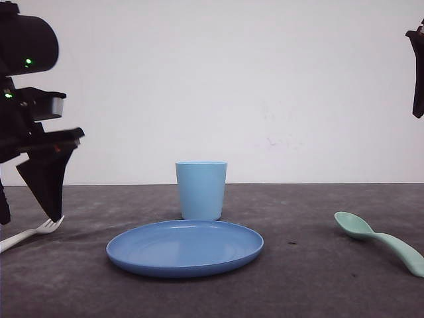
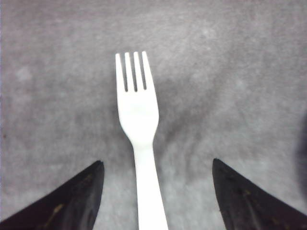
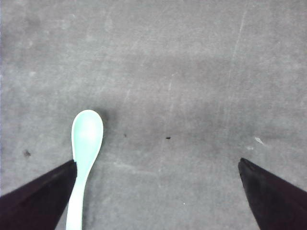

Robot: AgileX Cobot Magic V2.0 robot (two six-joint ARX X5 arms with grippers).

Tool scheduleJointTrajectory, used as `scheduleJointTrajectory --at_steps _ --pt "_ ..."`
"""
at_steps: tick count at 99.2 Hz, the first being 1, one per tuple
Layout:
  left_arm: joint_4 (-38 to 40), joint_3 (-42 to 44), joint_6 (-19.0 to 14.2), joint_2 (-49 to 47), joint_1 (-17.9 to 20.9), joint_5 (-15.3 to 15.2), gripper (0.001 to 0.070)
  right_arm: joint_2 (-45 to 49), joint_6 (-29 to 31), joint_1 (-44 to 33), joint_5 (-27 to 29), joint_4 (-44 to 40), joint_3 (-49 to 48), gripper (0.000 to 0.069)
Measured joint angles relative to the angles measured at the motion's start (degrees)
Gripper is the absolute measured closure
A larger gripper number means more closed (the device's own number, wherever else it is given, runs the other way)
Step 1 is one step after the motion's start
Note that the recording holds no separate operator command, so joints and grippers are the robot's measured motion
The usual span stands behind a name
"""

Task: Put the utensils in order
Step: 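Lower the left gripper over the white fork and close on it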

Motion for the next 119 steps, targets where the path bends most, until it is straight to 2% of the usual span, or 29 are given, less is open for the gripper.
scheduleJointTrajectory --at_steps 11,62,67,79,85,119 --pt "0.6 0.0 -0.1 0.8 -0.7 -1.9 0.0277 0.0 0.0 0.0 0.0 -0.4 0.0 0.0012" --pt "1.9 0.0 -0.1 4.4 -0.7 -2.2 0.0293 0.0 0.0 0.0 0.0 -0.7 0.0 0.0012" --pt "1.9 0.0 -0.1 4.4 -0.7 -2.2 0.0329 0.0 0.0 0.0 0.0 -0.7 0.0 0.0012" --pt "1.9 0.0 -0.1 4.4 -0.6 -2.3 0.0510 0.0 0.0 0.0 0.0 -0.8 0.0 0.0012" --pt "1.9 0.0 -0.1 4.4 -0.6 -2.2 0.0570 0.0 0.0 0.0 0.0 -1.0 0.0 0.0012" --pt "1.9 0.0 -0.2 4.4 -0.7 -2.1 0.0669 0.0 0.0 0.0 0.0 -1.1 0.0 0.0012"
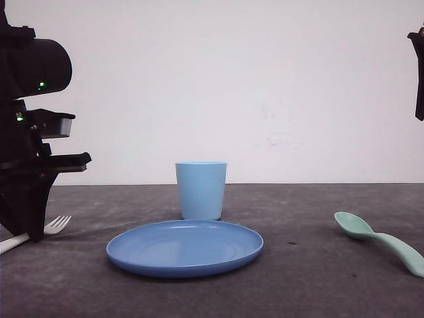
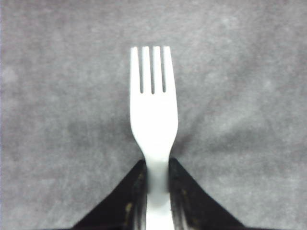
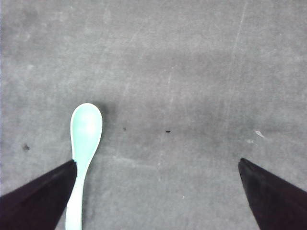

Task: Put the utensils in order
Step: 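Lower the left gripper over the white fork and close on it, then lift the white fork with the left gripper toward the blue cup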

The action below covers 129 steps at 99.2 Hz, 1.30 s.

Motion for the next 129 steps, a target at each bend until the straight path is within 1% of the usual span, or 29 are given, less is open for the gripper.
scheduleJointTrajectory --at_steps 37,47,59,68,78,88,94,113,129 --pt "0.3 0.0 0.0 -0.7 0.0 -0.4 0.0670 0.0 0.0 0.0 0.0 0.0 0.0 0.0012" --pt "3.1 0.0 0.0 -3.2 -0.4 -0.4 0.0670 0.0 0.0 0.0 0.0 0.0 0.0 0.0012" --pt "7.3 0.6 -0.1 -7.1 -1.9 0.6 0.0670 0.0 0.0 0.0 0.0 0.0 0.0 0.0012" --pt "12.1 0.8 -0.1 -9.4 -3.2 2.4 0.0670 0.0 0.0 0.0 0.0 0.0 0.0 0.0012" --pt "18.7 0.8 -0.1 -11.3 -4.7 5.4 0.0670 0.0 0.0 0.0 0.0 0.0 0.0 0.0012" --pt "26.6 0.8 -0.1 -11.6 -6.3 9.2 0.0670 0.0 0.0 0.0 0.0 0.0 0.0 0.0012" --pt "31.0 0.8 -0.1 -11.6 -7.2 10.7 0.0670 0.0 0.0 0.0 0.0 0.0 0.0 0.0012" --pt "45.3 0.8 -0.1 -10.8 -9.9 11.0 0.0670 0.0 0.0 0.0 0.0 0.0 0.0 0.0012" --pt "55.6 0.8 -0.1 -7.2 -11.2 11.0 0.0670 0.0 0.0 0.0 0.0 0.0 0.0 0.0012"
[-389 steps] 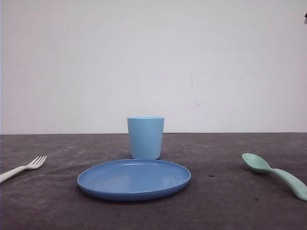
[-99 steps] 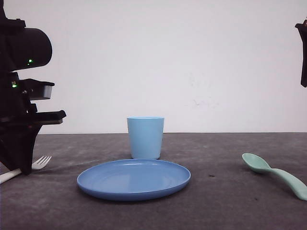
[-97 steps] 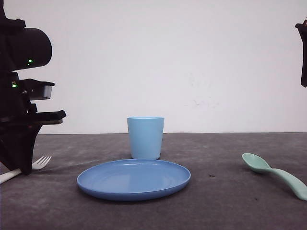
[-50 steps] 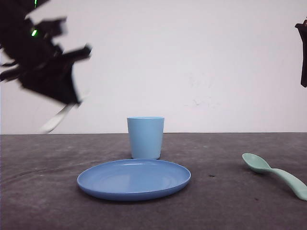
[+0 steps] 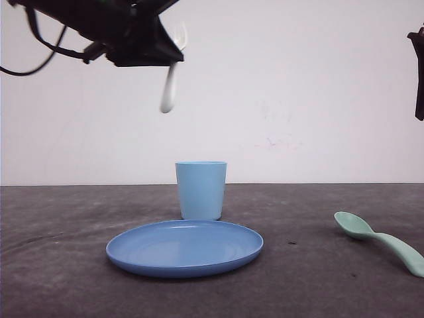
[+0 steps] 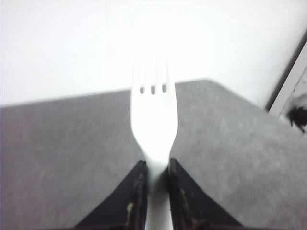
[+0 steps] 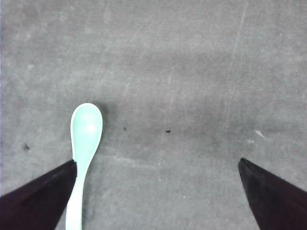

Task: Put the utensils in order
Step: 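Lift the white fork with the left gripper toward the blue cup, then lower the fork into the blue cup and open the left gripper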

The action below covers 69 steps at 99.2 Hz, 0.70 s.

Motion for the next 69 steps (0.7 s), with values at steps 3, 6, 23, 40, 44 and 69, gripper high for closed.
scheduleJointTrajectory --at_steps 3,6,23,40,44,69 --pt "1.6 0.0 0.0 0.9 -0.1 0.0 0.0670 0.0 0.0 0.0 0.0 0.0 0.0 0.0012" --pt "3.2 0.0 0.0 1.7 -0.3 0.0 0.0670 0.0 0.0 0.0 0.0 0.0 0.0 0.0012" --pt "12.5 0.0 0.0 7.3 -0.6 0.0 0.0670 0.0 0.0 0.0 0.0 0.0 0.0 0.0012" --pt "19.7 0.0 0.0 13.0 -0.6 0.0 0.0670 0.0 0.0 0.0 0.0 0.0 0.0 0.0012" --pt "20.7 0.0 0.0 14.3 -0.6 0.0 0.0670 0.0 0.0 0.0 0.0 0.0 0.0 0.0012" --pt "22.1 0.0 0.0 21.2 -0.6 0.0 0.0670 0.0 0.0 0.0 0.0 0.0 0.0 0.0012"
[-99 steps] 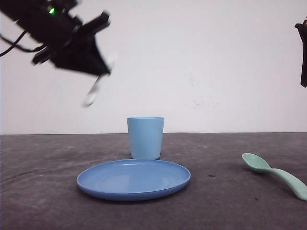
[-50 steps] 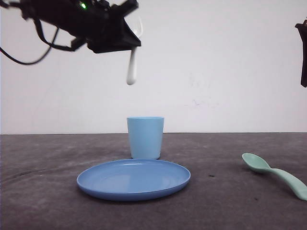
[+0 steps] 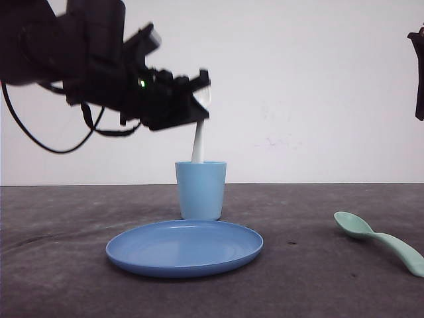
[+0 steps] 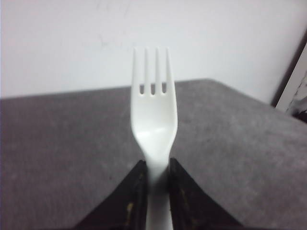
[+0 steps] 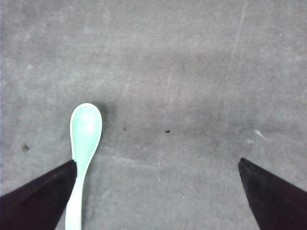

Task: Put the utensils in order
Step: 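Lower the fork into the blue cup and open the left gripper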

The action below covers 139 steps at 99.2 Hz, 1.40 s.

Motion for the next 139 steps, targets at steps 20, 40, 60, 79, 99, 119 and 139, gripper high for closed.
scheduleJointTrajectory --at_steps 20,40,60,79,99,119,139 --pt "0.2 0.0 0.0 3.5 0.0 0.0 0.0670 0.0 0.0 0.0 0.0 0.0 0.0 0.0012" --pt "-2.1 0.0 1.7 4.3 -0.5 0.0 0.0670 0.0 0.0 0.0 0.0 0.0 0.0 0.0012" --pt "-3.5 0.0 3.7 4.3 -1.1 0.0 0.0670 0.0 0.0 0.0 0.0 0.0 0.0 0.0012" --pt "-3.5 0.0 4.3 4.3 -1.2 0.0 0.0628 0.0 0.0 0.0 0.0 0.0 0.0 0.0012" --pt "-3.2 0.1 4.3 4.3 -1.2 0.0 0.0420 0.0 -0.1 0.0 0.0 0.0 0.0 0.0012" --pt "-5.8 0.1 2.6 1.3 -1.2 0.0 0.0412 0.0 -0.2 0.0 0.0 0.0 0.0 0.0012" --pt "-13.0 0.2 2.2 -12.7 -0.5 0.0 0.0412 0.0 -0.1 1.1 -0.3 0.0 0.0 0.0012"
